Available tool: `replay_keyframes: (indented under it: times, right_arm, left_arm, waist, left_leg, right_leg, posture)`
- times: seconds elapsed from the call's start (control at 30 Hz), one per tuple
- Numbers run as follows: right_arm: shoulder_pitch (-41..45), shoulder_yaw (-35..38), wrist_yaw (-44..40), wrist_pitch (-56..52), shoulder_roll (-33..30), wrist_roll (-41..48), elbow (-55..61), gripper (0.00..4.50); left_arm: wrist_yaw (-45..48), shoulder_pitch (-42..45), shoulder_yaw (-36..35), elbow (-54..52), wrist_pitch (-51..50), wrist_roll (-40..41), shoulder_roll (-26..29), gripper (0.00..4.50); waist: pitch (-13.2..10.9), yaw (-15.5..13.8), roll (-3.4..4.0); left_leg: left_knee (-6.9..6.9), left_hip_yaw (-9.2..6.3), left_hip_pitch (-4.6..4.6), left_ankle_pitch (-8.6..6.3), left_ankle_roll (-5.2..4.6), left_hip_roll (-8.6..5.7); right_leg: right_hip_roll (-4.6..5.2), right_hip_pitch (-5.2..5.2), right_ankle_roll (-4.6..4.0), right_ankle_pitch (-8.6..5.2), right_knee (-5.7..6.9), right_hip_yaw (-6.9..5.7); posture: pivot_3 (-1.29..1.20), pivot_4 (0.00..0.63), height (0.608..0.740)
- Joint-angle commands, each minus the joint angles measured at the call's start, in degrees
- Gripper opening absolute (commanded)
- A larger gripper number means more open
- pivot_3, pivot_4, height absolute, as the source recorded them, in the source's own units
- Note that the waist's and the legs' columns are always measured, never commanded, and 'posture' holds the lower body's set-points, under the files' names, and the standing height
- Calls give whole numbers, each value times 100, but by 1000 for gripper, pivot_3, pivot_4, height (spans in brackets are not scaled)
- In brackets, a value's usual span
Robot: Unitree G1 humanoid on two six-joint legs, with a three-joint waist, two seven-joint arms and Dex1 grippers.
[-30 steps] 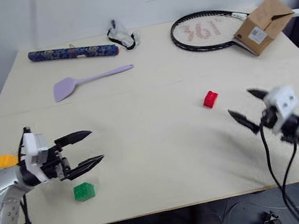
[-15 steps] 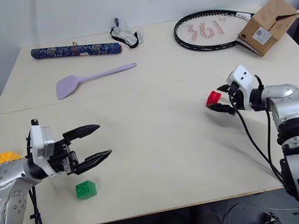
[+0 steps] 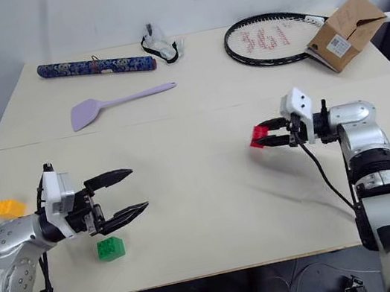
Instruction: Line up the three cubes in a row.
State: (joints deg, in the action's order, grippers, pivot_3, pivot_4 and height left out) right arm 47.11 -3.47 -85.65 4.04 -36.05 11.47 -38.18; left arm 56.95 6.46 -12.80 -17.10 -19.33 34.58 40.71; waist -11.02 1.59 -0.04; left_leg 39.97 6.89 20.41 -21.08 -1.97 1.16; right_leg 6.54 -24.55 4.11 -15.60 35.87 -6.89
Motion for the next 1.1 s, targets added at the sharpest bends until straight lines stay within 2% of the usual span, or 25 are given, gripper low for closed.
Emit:
replay_keyframes:
  times: [0.03,0.23,0.5,0.73,0.77,0.9,1.0,1.1]
  right_arm:
    - [-294,-536,-441,-549,145,168,1511,1471]
    - [-425,-944,-126,-531,397,-45,1656,1471]
    - [-497,-918,205,-394,481,-190,1457,1471]
    - [-550,-881,130,-150,484,-168,1235,1471]
    - [-546,-864,136,-108,489,-158,1221,2198]
    - [-592,-694,38,-297,439,121,1341,3476]
    - [-720,-287,11,-577,420,727,1779,4463]
    - [-925,152,91,-576,254,1084,2248,4463]
  left_arm:
    - [36,-20,-79,-76,58,22,51,4500]
    - [32,-19,-40,-88,43,13,40,4500]
    - [-28,-224,-184,-137,74,3,57,4500]
    - [-74,-148,-164,-48,117,-15,36,4500]
    - [-78,-147,-172,-39,124,-16,35,4500]
    - [-89,-193,-284,54,162,-34,76,4500]
    - [-288,-360,-813,-80,12,170,157,4500]
    - [-105,-891,-1650,-75,-187,401,425,4500]
  waist:
    - [0,-1,0]
    - [0,-30,0]
    - [0,3,0]
    - [0,-3,0]
    - [0,-2,0]
    - [0,1,0]
    - [0,-1,0]
    - [-2,20,2]
  left_leg:
    - [0,0,0,0,1,0]
    - [1,-4,1,-2,3,-3]
    - [1,-5,1,-2,3,-4]
    - [2,-4,1,-3,3,-4]
    - [2,-4,1,-2,3,-4]
    - [1,-4,1,-2,3,-4]
    - [1,-5,1,-3,3,-3]
    - [-2,-8,2,-3,5,0]
  right_leg:
    - [0,0,0,0,0,0]
    - [2,0,0,0,-2,-4]
    - [3,0,0,0,-1,-5]
    - [3,1,0,0,-2,-5]
    - [3,1,0,0,-2,-5]
    - [3,1,0,0,-1,-5]
    - [3,0,-1,0,-2,-6]
    - [3,-1,-1,0,-3,-6]
  posture:
    - [0,150,740]
    - [0,150,740]
    - [0,150,740]
    - [0,150,740]
    - [0,150,740]
    - [0,150,740]
    - [0,150,740]
    - [0,150,740]
